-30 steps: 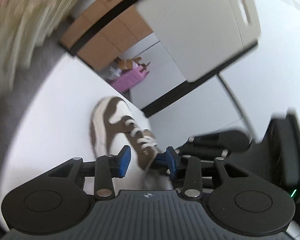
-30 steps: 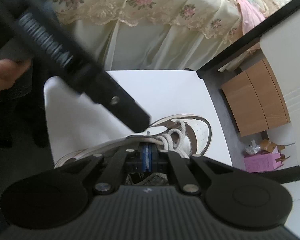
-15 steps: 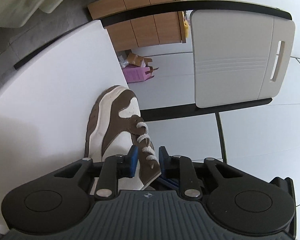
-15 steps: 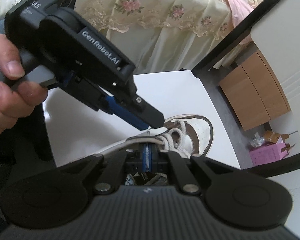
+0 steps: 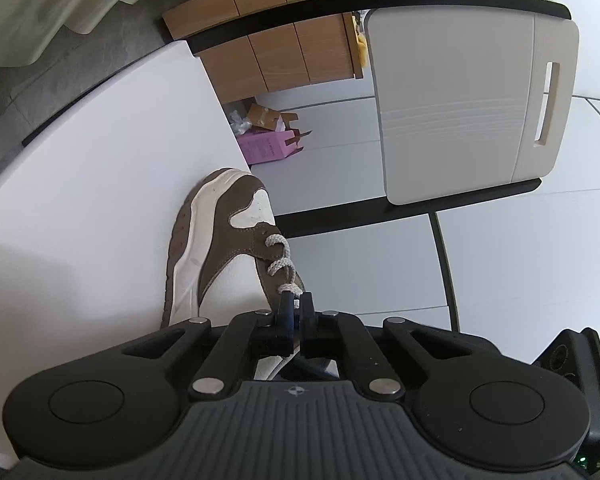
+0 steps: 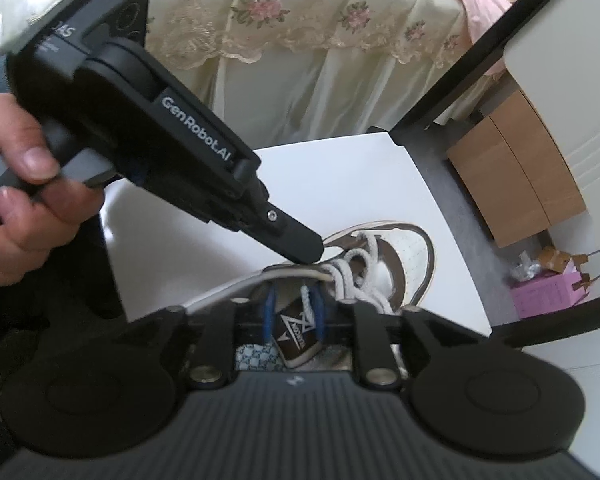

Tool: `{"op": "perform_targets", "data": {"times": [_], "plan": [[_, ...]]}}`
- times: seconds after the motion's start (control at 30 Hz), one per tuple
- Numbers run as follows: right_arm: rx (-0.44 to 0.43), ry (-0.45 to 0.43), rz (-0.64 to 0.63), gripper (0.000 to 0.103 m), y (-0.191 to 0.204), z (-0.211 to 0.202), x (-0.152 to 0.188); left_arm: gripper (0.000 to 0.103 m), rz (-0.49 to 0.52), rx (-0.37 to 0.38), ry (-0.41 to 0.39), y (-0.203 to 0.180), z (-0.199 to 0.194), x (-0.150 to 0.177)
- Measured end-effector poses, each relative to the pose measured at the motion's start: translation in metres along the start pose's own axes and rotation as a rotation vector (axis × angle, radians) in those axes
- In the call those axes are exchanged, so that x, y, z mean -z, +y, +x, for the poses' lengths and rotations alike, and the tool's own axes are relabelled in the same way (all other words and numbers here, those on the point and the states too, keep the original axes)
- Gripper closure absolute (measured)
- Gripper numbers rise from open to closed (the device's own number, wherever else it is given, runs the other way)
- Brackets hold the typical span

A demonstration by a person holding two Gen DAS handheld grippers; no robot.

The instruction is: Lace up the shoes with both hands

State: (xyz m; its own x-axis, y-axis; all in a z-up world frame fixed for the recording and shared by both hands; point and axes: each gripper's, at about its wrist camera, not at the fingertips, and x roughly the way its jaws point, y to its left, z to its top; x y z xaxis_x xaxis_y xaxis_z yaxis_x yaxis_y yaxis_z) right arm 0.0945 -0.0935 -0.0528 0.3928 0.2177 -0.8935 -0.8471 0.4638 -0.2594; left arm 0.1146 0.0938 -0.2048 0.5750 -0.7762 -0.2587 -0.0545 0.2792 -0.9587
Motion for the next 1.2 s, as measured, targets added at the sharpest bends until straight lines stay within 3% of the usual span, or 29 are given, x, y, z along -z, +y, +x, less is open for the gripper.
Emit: {"op": "perform_targets", "data": {"times": [0.17,0.33,0.5,0.77,0.87,1.03,1.07,1.1,1.13,1.2], "plan": [[-0.010,-0.020,-0.014,0.064,0.000,-0.008,-0.008,0.101,0.042,-0.016,0.003,-0.004,0.001,0.000],[0.002,-0.010,-0.056,0.066,0.006,0.010,-0.020,0.101,0.101,-0.040,-0.001,-0.010,0.000,0.000],[0.021,0.029,-0.069,0.066,0.010,0.028,-0.020,0.101,0.162,-0.073,-0.084,-0.020,-0.012,-0.004],[0.032,-0.024,-0.009,0.064,0.009,0.020,-0.015,0.101,0.054,-0.051,-0.178,-0.013,-0.035,-0.024],[0.044,-0.113,0.147,0.062,0.005,-0.002,-0.001,0.101,0.072,-0.081,-0.162,-0.016,-0.032,-0.022],[0.115,-0.305,0.614,0.059,-0.001,-0.042,0.062,0.098,0.054,-0.084,-0.140,-0.014,-0.028,-0.022],[0.129,-0.326,0.697,0.058,0.000,-0.045,0.076,0.084,0.052,-0.094,-0.130,-0.014,-0.027,-0.022],[0.142,-0.337,0.777,0.058,0.003,-0.044,0.090,0.056,0.050,-0.107,-0.125,-0.013,-0.026,-0.020],[0.150,-0.341,0.847,0.058,0.005,-0.041,0.102,0.047,0.052,-0.116,-0.127,-0.013,-0.027,-0.019],[0.157,-0.358,0.976,0.058,0.009,-0.033,0.120,0.045,0.061,-0.114,-0.132,-0.014,-0.029,-0.015]]}}
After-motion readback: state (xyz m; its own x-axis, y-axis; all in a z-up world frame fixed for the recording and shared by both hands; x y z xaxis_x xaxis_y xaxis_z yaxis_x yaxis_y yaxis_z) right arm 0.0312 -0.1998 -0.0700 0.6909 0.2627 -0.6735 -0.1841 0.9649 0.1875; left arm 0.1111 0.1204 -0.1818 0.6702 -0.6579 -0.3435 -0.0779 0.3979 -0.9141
